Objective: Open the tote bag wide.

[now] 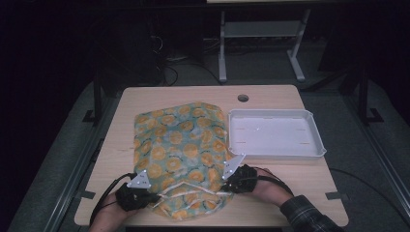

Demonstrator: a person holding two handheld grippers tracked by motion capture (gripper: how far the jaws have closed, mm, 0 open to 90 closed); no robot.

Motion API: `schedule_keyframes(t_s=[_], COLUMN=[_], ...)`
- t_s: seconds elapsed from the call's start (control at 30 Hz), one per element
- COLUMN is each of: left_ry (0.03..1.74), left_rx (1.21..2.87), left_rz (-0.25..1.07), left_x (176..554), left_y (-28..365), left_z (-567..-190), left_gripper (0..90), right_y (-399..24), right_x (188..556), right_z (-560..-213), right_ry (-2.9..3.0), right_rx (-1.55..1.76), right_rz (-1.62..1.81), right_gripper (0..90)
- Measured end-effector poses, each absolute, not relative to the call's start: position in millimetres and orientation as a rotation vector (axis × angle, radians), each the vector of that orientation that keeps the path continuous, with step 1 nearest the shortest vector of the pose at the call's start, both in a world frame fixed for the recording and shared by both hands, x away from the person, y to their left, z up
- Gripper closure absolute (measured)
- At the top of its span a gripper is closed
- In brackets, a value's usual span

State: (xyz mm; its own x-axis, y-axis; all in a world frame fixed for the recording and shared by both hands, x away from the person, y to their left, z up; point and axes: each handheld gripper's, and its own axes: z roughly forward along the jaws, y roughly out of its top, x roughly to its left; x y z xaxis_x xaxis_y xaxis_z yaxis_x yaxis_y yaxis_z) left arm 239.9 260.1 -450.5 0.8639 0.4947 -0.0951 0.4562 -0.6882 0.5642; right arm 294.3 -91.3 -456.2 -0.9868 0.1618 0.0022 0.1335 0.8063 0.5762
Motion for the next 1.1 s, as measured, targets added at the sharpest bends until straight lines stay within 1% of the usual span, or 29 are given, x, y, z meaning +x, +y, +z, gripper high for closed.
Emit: schedule_keyframes(t_s=[0.43,0.63,0.87,1.1], left_ry=[0.675,0.684,0.654,0.635], left_rx=[2.455,2.41,2.355,2.283], left_rz=[0.023,0.005,0.045,0.11], left_x=[216,204,201,208], left_y=[262,264,272,279], left_z=[-442,-435,-417,-393], left_gripper=[88.9,89.0,89.0,88.9], right_y=[-91,-97,-104,-105], right_x=[282,274,269,276], right_z=[-452,-445,-431,-416], right_ry=[2.968,2.957,2.924,2.868], right_rx=[0.174,0.179,0.175,0.168], right_rz=[0.907,0.957,1.035,1.088], right_gripper=[87.9,88.0,88.0,88.1])
